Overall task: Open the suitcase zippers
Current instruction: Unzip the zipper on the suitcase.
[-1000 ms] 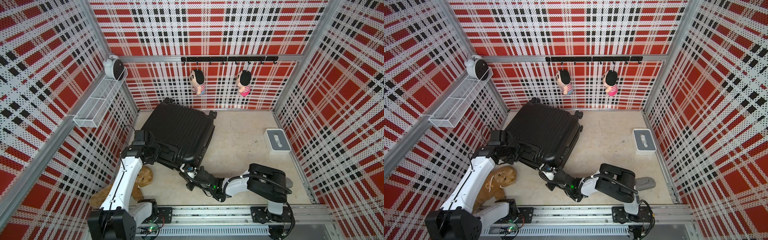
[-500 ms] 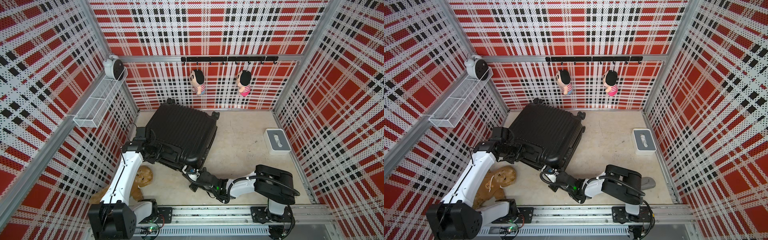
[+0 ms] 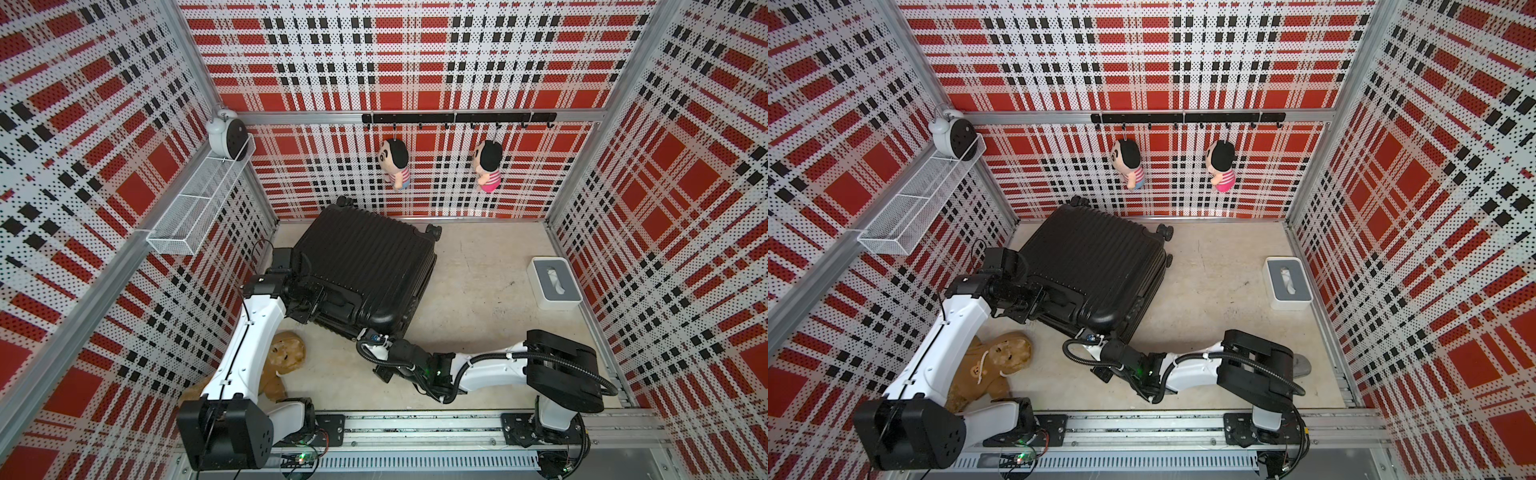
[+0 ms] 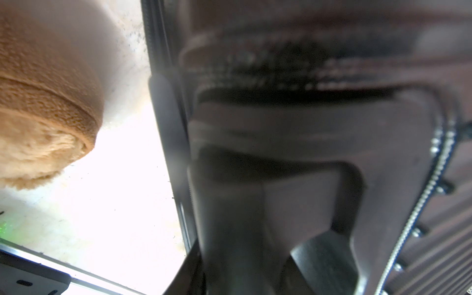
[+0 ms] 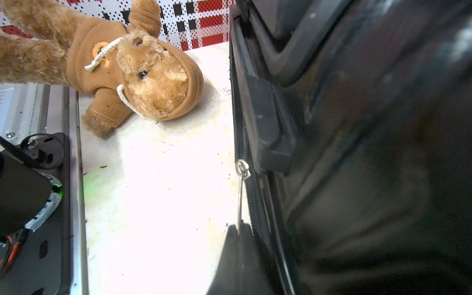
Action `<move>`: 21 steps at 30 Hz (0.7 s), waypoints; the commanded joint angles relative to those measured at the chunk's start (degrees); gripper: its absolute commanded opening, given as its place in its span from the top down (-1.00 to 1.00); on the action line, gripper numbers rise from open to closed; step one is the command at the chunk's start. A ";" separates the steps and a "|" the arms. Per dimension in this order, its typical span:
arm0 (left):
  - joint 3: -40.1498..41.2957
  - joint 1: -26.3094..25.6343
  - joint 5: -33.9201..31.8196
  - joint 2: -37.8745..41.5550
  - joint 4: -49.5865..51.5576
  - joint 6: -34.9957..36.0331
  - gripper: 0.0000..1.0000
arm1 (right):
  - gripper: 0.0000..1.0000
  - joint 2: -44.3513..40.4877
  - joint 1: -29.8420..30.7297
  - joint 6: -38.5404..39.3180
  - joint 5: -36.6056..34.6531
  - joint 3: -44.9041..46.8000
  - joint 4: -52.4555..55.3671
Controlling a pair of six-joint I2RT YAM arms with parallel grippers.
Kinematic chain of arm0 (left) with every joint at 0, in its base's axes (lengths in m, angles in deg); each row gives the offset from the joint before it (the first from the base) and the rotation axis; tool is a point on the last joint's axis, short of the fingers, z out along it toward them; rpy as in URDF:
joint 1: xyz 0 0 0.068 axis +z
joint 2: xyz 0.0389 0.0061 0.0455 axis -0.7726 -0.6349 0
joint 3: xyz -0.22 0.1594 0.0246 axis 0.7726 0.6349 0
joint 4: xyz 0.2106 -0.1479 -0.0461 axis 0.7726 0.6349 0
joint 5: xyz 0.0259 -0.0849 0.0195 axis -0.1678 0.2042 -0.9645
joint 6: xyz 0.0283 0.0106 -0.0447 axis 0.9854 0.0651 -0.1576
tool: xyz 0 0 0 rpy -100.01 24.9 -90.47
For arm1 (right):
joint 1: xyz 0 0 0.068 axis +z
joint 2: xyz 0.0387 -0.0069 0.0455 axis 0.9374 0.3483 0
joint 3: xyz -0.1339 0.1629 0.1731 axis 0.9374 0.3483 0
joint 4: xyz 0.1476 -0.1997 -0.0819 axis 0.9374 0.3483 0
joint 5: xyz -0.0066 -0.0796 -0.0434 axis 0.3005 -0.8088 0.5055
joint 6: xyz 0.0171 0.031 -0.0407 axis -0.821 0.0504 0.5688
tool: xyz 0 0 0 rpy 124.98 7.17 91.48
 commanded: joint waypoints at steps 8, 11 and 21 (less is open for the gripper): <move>-4.78 -0.17 -6.49 -0.25 -11.97 7.00 1.00 | 1.00 -8.49 0.76 -0.20 -3.41 4.94 7.89; -5.62 -0.08 -7.28 -0.42 -12.06 7.08 1.00 | 1.00 -10.83 0.76 0.89 -4.73 7.87 7.25; -6.63 0.02 -7.71 -0.60 -11.80 8.05 1.00 | 1.00 -17.30 -1.20 -0.57 -9.42 17.36 7.04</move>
